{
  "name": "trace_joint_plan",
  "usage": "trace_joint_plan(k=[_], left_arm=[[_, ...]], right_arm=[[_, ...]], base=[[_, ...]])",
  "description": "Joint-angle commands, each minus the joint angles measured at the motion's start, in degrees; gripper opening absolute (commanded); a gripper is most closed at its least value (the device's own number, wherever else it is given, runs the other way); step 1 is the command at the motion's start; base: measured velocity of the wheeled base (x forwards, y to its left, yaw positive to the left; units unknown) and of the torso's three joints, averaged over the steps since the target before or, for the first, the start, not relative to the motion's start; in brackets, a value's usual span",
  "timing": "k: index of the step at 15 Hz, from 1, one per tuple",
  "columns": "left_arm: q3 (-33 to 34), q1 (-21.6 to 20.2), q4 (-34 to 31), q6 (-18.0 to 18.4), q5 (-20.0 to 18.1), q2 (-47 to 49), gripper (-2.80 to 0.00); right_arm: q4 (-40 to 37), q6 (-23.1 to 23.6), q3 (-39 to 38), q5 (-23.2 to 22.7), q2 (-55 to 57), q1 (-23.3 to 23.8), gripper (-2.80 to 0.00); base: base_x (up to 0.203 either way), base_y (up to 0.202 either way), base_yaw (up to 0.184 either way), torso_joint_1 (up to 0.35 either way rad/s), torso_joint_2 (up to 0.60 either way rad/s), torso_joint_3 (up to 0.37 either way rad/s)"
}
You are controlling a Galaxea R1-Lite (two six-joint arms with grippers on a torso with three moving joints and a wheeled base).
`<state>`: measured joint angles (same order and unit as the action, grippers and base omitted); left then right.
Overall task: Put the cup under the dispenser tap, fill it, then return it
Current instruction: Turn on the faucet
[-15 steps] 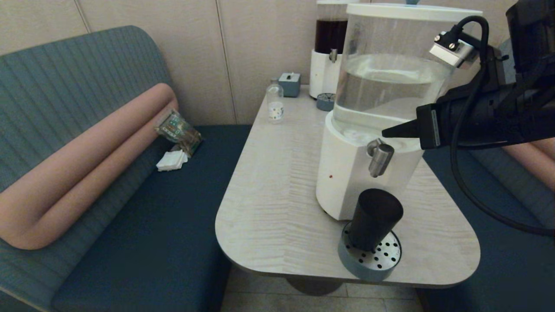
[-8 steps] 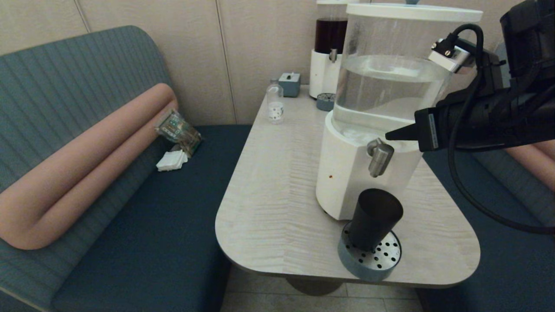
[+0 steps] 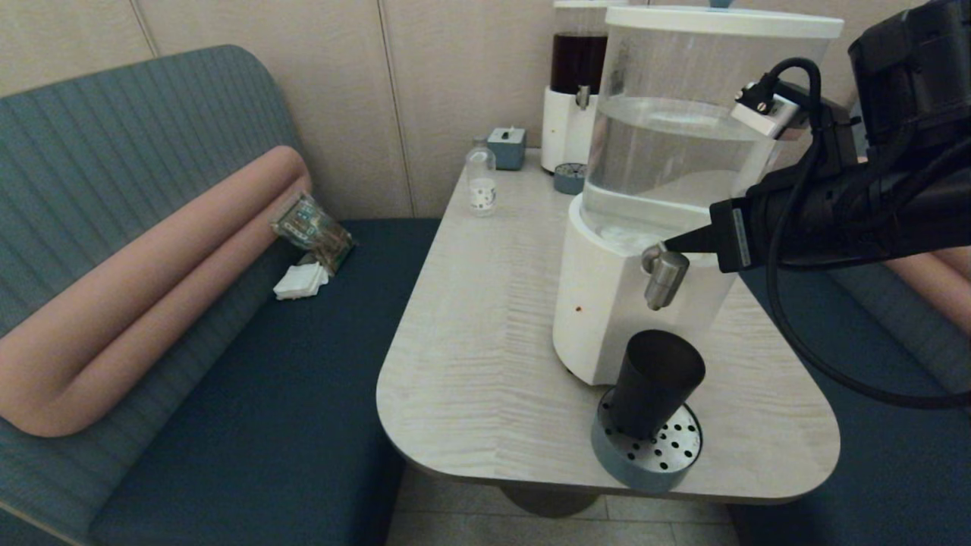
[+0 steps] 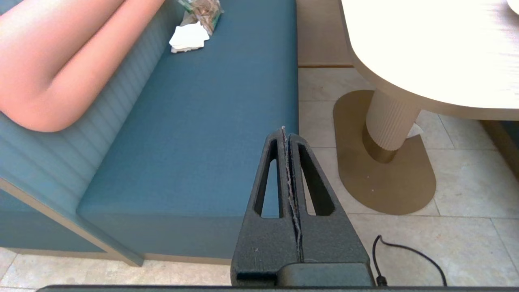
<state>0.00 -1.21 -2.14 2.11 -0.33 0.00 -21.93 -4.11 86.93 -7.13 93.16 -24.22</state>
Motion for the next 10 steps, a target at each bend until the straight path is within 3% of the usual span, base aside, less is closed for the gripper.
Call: trace_joint_plan(k=[1,10], left_arm=[[0.00,-0.02,0.03,0.00,-0.02,0.09,-2.80],[0.00,-0.02,0.01,0.00,-0.02,0.09,-2.80]], right_arm=[[-0.04,0.07,0.17,-0.16,0.36,-0.21,-2.80],[0.22,-0.11,0.70,-3.29,0.85,-1.14,-2.80]], base=[[0.000,0.000,0.000,0.000,0.00,0.000],[0.000,0.000,0.000,0.000,0.00,0.000]])
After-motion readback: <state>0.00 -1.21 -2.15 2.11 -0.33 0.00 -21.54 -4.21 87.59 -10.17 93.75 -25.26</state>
